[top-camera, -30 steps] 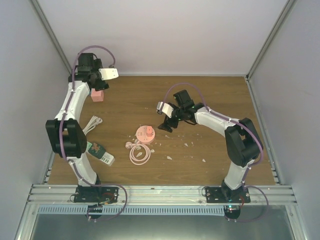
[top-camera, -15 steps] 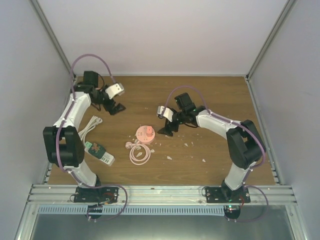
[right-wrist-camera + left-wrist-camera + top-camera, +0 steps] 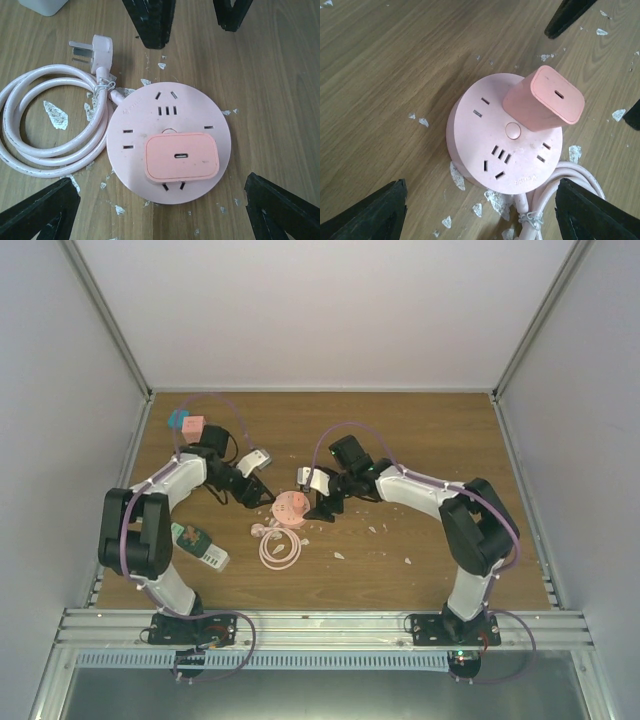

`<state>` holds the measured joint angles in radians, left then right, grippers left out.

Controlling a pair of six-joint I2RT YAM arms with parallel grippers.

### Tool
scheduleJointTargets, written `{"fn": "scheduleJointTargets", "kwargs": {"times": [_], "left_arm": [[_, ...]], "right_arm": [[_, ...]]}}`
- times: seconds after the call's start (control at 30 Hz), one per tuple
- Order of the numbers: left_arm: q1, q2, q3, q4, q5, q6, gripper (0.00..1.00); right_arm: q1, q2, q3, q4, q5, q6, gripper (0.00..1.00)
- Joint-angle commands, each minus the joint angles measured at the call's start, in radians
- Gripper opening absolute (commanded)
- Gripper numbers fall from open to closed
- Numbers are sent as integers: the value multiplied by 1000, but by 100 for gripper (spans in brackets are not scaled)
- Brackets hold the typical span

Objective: Pull the plug off the socket

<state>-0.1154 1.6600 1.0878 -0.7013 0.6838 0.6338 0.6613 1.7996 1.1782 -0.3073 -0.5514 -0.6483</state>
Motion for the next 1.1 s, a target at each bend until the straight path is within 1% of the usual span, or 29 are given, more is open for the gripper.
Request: {"fn": "scheduleJointTargets", "kwargs": {"times": [0.0,0.13,0.3,0.53,0.73,0.87,1.07], "left_arm": [[-18,38,-14,108,0,-65,80],[-27,75,-13,111,-15,-60,79],[-56,124,-9,135,-12,-71,76],[-100,164,-9,154,-18,-80,59],[-107,178,-29,170,-3,-81,50],[-126,189,-42,181,1,-75,44],[-144,204,-44,196,1,-85,40]], "right_arm": [[19,45,38,-4,17,-20,91],[26,71,57,-9,24,-18,90],[31,102,82,-10,32,-8,87],[46,147,109,-5,73,-6,83],[46,148,103,5,68,-4,76],[48,153,101,7,60,-4,70],[50,154,97,9,60,-7,61]]}}
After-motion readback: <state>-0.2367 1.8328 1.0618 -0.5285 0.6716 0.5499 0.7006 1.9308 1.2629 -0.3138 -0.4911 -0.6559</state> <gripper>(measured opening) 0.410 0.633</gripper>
